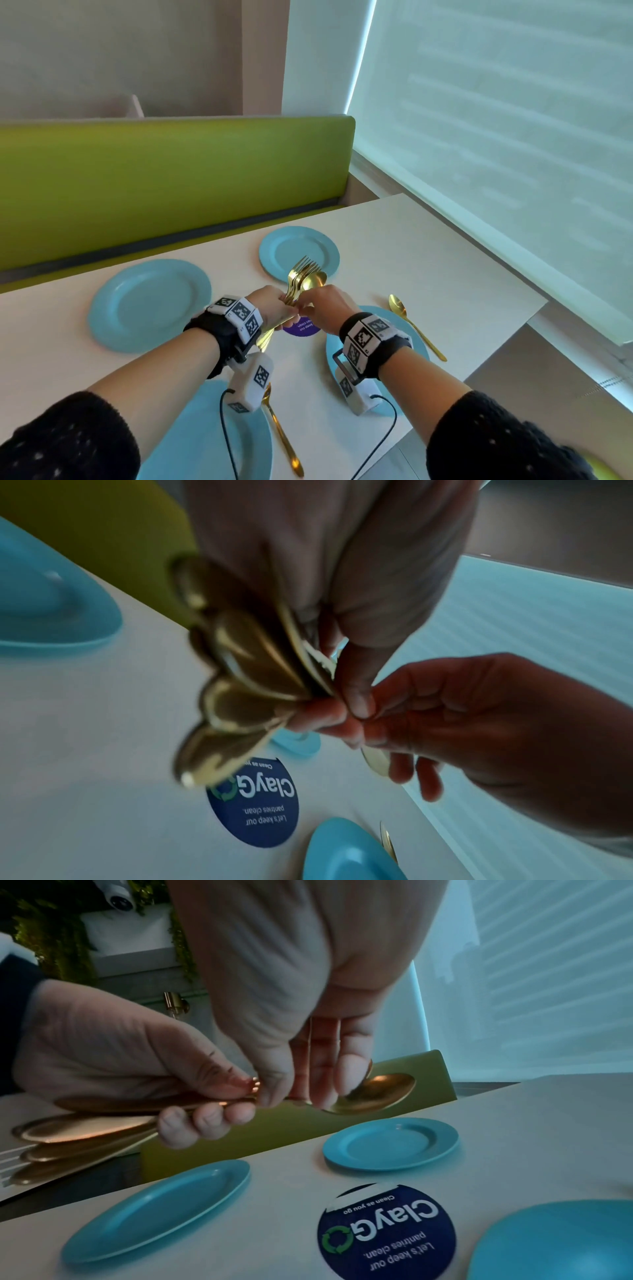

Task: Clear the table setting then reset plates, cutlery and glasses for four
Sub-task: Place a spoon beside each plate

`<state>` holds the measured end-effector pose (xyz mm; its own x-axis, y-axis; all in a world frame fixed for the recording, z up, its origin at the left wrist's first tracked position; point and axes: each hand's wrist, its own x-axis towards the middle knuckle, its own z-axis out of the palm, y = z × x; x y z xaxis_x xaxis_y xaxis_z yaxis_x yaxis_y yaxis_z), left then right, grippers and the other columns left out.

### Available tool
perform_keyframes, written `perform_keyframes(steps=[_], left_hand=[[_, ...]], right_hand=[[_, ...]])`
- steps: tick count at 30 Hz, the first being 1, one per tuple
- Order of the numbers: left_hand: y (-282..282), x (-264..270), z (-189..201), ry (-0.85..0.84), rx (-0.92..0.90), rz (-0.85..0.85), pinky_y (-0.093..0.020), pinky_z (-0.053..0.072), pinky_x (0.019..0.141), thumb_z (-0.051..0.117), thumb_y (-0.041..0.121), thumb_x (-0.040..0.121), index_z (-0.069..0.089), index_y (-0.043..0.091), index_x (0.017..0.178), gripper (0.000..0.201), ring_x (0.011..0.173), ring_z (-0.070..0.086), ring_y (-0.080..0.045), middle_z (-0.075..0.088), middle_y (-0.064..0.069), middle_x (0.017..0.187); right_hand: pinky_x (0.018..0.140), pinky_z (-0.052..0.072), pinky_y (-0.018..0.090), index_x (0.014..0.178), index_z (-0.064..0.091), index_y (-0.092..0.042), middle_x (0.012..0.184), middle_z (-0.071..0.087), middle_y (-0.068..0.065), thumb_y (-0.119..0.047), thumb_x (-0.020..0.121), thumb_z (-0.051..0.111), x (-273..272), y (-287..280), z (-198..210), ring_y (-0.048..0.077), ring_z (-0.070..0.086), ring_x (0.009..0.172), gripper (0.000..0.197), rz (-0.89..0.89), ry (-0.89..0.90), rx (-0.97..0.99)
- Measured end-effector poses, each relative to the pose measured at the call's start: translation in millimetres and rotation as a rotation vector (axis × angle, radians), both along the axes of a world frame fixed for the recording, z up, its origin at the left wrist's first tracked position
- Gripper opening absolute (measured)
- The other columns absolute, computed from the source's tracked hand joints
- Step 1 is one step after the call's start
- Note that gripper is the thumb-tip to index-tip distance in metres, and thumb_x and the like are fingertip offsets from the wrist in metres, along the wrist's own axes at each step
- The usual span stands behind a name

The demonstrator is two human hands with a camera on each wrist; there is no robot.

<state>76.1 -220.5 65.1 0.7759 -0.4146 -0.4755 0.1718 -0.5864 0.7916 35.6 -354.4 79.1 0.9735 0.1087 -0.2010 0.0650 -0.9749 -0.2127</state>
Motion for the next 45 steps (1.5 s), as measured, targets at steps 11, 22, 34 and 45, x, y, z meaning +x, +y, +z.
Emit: perform_keyframes(steps=[11,22,34,45], left_hand=[[31.2,39.8,-1.4,-0.078,0.038,0.134,-0.010,0.041,0.038,0.052,0.010,0.092,0.053,0.010,0.080,0.012,0.052,0.053,-0.009,0.059,-0.002,0.067],[45.6,131.1,-39.8,0.003,-0.060,0.525,-0.017,0.043,0.050,0.047,0.006,0.095,0.053,0.004,0.086,0.012,0.059,0.052,-0.012,0.060,-0.003,0.072],[42.6,163.0,-68.4,-0.001,-0.005,0.597,-0.017,0.042,0.048,0.047,0.005,0.094,0.049,0.011,0.072,0.023,0.055,0.051,-0.012,0.061,-0.003,0.071],[24.0,178.7,-80.8,0.022,-0.016,0.569,-0.015,0.044,0.047,0.049,0.007,0.094,0.049,0.013,0.074,0.021,0.059,0.056,-0.013,0.062,-0.001,0.073]], right_hand=[[0.078,0.047,0.031,0.102,0.069,-0.020,0.109,0.066,0.005,-0.020,0.093,0.052,46.9,3.9,-1.3,0.025,0.062,0.100,0.020,0.075,0.007,-0.112],[0.085,0.050,0.035,0.111,0.067,-0.015,0.114,0.065,0.012,-0.018,0.092,0.050,182.6,-106.1,-32.3,0.031,0.062,0.104,0.026,-0.443,0.015,-0.150],[0.044,0.036,0.022,0.071,0.060,-0.003,0.078,0.059,0.011,-0.014,0.089,0.059,261.7,-152.3,-85.7,0.025,0.055,0.073,0.022,-0.558,0.157,-0.161],[0.039,0.028,0.020,0.067,0.058,-0.002,0.064,0.055,0.007,-0.011,0.086,0.060,269.3,-156.2,-107.1,0.026,0.053,0.067,0.021,-0.593,0.215,-0.144]])
